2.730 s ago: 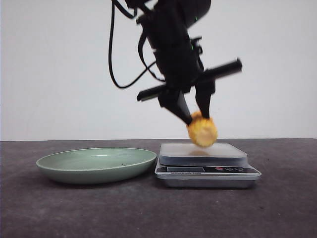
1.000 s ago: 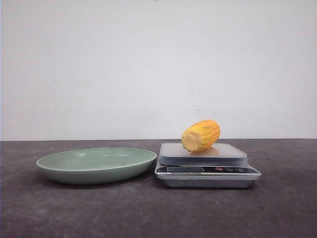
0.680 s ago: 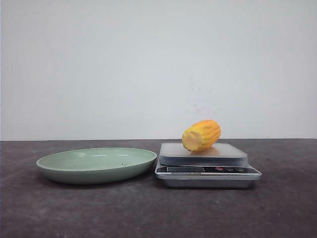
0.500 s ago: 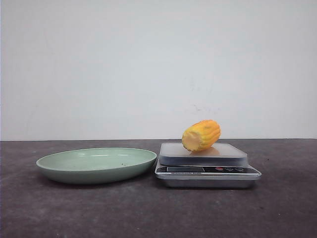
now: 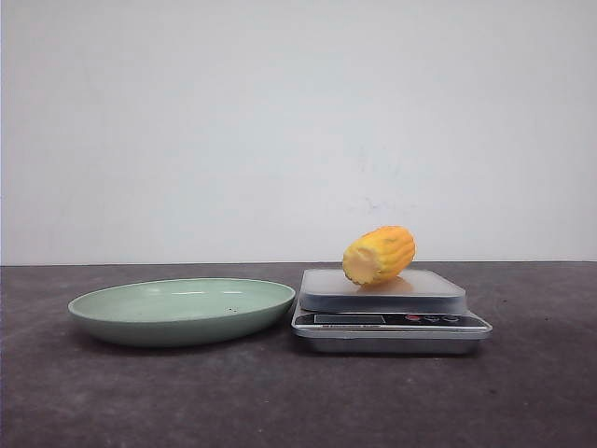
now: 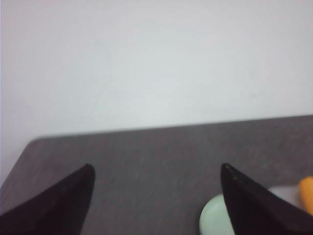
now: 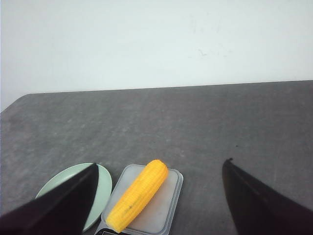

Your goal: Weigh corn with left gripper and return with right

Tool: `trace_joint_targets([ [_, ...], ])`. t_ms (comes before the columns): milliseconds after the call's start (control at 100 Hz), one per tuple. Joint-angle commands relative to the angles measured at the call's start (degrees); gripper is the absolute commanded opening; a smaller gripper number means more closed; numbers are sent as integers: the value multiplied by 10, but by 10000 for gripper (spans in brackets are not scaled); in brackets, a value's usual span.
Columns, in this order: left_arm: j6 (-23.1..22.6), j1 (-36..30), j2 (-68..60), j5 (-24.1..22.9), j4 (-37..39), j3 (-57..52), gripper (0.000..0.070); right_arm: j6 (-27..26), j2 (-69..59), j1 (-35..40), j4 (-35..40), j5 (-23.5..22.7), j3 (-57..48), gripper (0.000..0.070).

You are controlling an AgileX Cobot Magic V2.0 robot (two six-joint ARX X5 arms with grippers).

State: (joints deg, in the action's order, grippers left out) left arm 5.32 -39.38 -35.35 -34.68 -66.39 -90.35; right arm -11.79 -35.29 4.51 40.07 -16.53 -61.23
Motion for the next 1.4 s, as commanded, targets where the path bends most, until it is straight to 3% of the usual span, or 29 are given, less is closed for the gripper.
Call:
trace_joint_targets([
  [0, 35, -2, 11, -10, -23, 0, 459, 7, -2, 2, -5, -3, -11, 510],
  [190, 75, -2, 77, -10, -67, 33, 456, 7, -2, 2, -5, -6, -11, 510],
  [260, 87, -2, 93, -10, -75, 37, 403, 7, -2, 2, -5, -6, -11, 510],
  [500, 89, -2, 111, -9, -78, 40, 0, 7, -2, 2, -3, -6, -11, 509],
  [660, 89, -2, 111, -9, -78, 43, 0, 9, -2, 3, 0, -7, -11, 384],
  [750, 89, -2, 111, -9, -82, 43, 0, 22, -2, 10, -8, -15, -11, 395],
  [880, 89, -2, 111, -9, -93, 44, 0, 19, -4, 25, -31, -14, -11, 511],
  [1150, 94, -2, 111, -9, -97, 56, 0, 10, -77, 71, -43, -10, -11, 511],
  [1390, 93, -2, 111, -9, -98, 64, 0, -1, -202, 169, -98, 62, -11, 511],
])
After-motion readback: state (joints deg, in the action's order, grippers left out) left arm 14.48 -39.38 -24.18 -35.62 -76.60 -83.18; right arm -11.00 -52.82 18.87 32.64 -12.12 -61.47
